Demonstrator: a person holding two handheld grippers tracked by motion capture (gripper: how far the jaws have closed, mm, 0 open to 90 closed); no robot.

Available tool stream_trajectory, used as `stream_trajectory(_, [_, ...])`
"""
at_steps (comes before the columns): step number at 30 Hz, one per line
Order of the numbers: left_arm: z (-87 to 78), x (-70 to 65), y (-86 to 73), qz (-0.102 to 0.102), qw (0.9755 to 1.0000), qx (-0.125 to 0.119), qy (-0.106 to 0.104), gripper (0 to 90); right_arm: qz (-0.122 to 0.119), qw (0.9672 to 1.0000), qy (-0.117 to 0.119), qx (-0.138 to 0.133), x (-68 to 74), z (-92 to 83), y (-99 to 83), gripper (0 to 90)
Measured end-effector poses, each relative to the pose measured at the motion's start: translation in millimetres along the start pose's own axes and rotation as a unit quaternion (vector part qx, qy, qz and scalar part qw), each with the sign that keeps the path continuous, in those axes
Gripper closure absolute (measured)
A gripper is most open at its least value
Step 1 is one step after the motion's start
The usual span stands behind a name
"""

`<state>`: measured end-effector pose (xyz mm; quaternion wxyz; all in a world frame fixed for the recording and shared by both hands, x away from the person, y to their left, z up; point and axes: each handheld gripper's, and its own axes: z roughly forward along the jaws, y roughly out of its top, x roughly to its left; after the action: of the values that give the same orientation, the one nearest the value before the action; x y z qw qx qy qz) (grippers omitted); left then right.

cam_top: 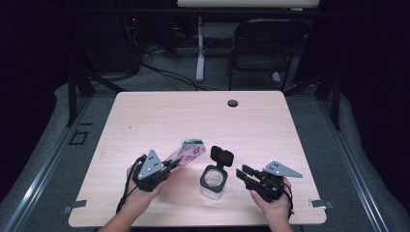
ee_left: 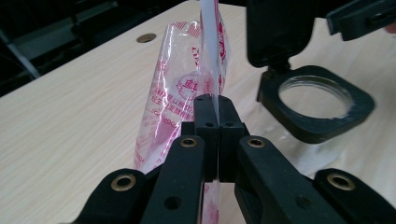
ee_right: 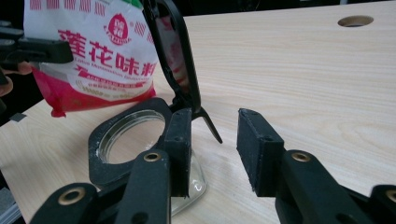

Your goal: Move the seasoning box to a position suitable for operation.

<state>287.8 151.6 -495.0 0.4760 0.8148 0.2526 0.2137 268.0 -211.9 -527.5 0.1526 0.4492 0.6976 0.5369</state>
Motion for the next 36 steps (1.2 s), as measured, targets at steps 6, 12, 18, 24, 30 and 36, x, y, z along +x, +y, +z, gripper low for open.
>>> stream_trajectory(6, [-7.2, -10.0, -9.0, 0.009, 0.9996, 0.011, -0.025, 90.0, 0.007, 0.9989, 0.015, -0.043, 4.9, -10.4, 9.6, 65.1])
stream_trajectory(12, [-11.9, -8.6, -19.9, 0.008, 0.9992, 0.015, -0.038, 90.0, -0.048, 0.9965, 0.022, -0.065, 24.8, -21.1, 21.2, 64.4])
stream_trajectory(18, [-16.2, -6.3, -23.1, 0.004, 0.9992, 0.014, -0.036, 90.0, -0.077, 0.9928, 0.073, -0.056, 45.3, -12.2, 32.2, 62.8])
stream_trajectory(24, [-16.9, -6.3, -25.3, 0.006, 0.9993, 0.015, -0.034, 90.0, -0.095, 0.9902, 0.103, -0.009, 52.6, 19.1, 36.1, 59.3])
stream_trajectory(30, [-18.8, -4.4, -28.1, 0.007, 0.9994, 0.016, -0.030, 90.0, -0.094, 0.9873, 0.128, 0.005, 59.2, 43.8, 40.6, 54.4])
stream_trajectory(36, [-20.7, -3.5, -29.8, 0.003, 0.9995, 0.015, -0.028, 90.0, -0.100, 0.9848, 0.142, 0.009, 65.8, 59.9, 44.0, 53.5])
